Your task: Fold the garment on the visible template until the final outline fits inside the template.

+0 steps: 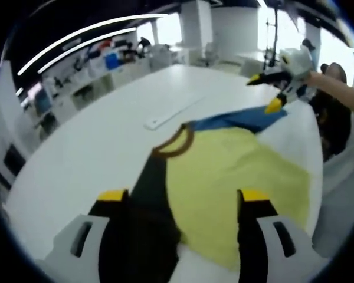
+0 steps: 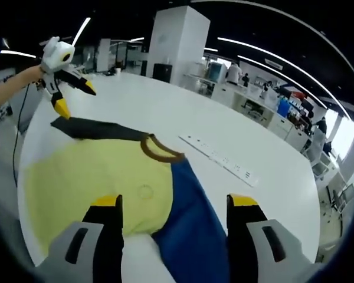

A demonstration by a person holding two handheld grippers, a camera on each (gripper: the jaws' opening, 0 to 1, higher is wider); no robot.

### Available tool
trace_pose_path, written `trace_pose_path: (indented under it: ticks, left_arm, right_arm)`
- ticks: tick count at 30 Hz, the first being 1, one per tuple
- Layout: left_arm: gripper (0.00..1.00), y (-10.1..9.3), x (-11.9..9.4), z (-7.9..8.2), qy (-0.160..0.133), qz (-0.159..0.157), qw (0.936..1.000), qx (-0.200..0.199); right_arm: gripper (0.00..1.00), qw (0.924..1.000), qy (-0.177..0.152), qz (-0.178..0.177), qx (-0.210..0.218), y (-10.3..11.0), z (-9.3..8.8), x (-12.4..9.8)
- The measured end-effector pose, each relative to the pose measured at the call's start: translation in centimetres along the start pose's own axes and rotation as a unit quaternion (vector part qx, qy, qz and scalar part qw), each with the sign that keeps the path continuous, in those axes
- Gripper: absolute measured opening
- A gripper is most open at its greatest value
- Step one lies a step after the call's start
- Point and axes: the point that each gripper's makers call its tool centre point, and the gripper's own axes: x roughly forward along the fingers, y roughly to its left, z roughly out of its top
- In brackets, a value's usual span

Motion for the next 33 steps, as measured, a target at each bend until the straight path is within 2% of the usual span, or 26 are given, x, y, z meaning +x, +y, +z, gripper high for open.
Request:
trace_pose_path:
  ticks: [5,11,20,23,30,33]
  left_arm:
    - [0.76,-2.1,-1.0,0.5,-0.018,-0.016,0.9997,-0.005]
    - [0.84,-3.9,-1.9,0.7,-0.016,-0.024,0.9996,0.008]
    - [0.9,-6.8,-3.2,1.4,-0.031,-0.04,0.9983,0.028]
    - [0.9,-7.2,-3.8,1.8,-0.048,-0.036,0.9978,0.026]
    - [0.94,-8.6,-5.0,1.3,-0.05,-0.036,0.9977,0.029]
    - [0.96,-9.1,-5.7,1.3,-0.06,-0.035,0.9972,0.026]
  right_arm:
    - [0.79,1.0,-0.005,0.008,0.004,1.5,-0.1,-1.5]
    - [0.85,0.9999,-0.014,0.009,0.001,2.5,-0.1,-3.1]
    - [0.96,0.9997,-0.022,0.011,0.002,4.6,-0.6,-5.4]
    - [0.99,0.9997,-0.023,0.013,0.002,5.4,-1.0,-6.1]
    - [1.0,0.9994,-0.03,0.012,0.01,6.7,-1.5,-7.8]
    - [1.0,0.9992,-0.036,0.007,0.017,7.0,-1.7,-8.6]
